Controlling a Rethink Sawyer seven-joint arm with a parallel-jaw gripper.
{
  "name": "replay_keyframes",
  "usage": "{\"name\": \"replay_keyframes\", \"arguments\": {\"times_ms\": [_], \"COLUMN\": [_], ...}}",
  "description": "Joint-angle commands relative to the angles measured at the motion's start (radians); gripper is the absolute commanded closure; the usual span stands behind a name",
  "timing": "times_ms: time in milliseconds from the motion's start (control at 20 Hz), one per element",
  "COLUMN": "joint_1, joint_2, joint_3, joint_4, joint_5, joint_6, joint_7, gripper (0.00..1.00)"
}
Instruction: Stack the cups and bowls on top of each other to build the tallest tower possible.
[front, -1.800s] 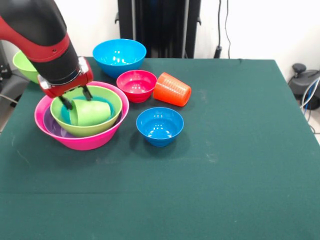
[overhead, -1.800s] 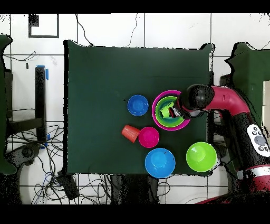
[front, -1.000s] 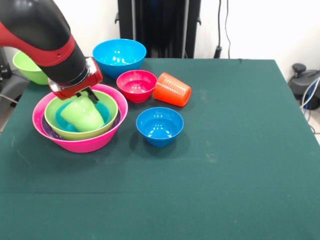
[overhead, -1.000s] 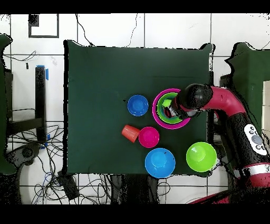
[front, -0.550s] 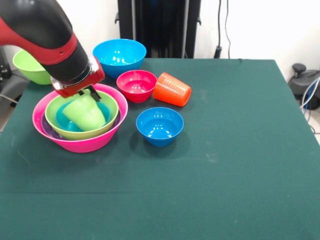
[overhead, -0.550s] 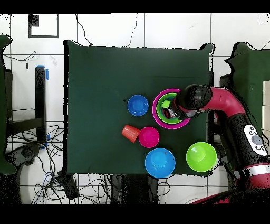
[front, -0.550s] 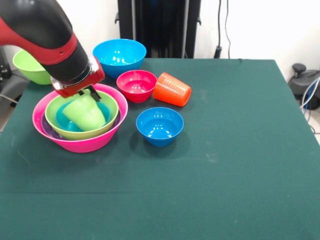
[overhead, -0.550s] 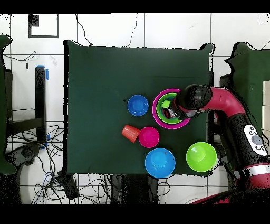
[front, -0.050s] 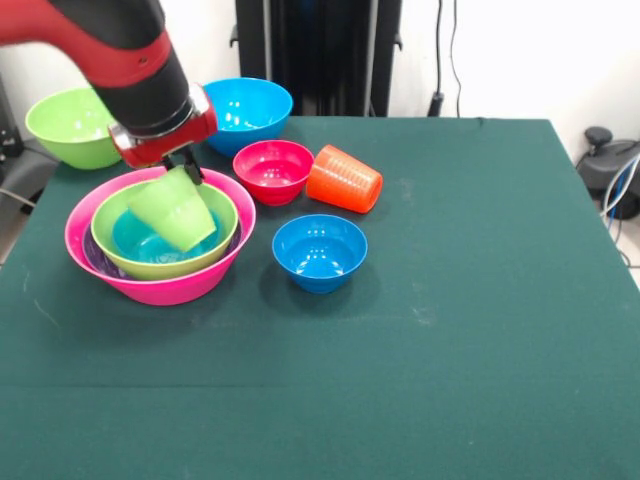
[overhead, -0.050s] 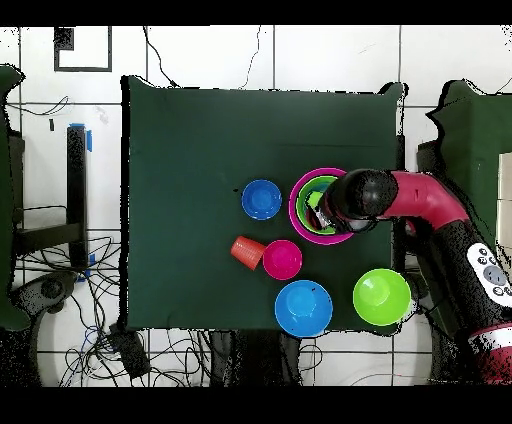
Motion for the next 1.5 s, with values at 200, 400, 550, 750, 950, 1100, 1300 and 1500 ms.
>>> {"name": "replay_keyframes", "arguments": {"times_ms": [200, 400, 550, 750, 950, 1100, 1300, 1500], "joint_1": [0.075, 0.098, 0.117, 0.145, 0.172, 0.186, 0.221, 0.247], "joint_2": [-0.131, -0.175, -0.197, -0.216, -0.236, -0.24, -0.25, -0.251], "joint_3": [-0.079, -0.116, -0.147, -0.202, -0.245, -0.264, -0.304, -0.344], "joint_4": [0.146, 0.163, 0.17, 0.176, 0.184, 0.18, 0.169, 0.162], "joint_5": [-0.07, -0.086, -0.1, -0.105, -0.11, -0.107, -0.136, -0.144], "joint_6": [-0.227, -0.283, -0.322, -0.378, -0.408, -0.419, -0.448, -0.481], "joint_7": [0.147, 0.185, 0.216, 0.244, 0.263, 0.262, 0.281, 0.298], "gripper": [1.0, 1.0, 1.0, 1.0, 1.0, 1.0, 1.0, 1.0]}}
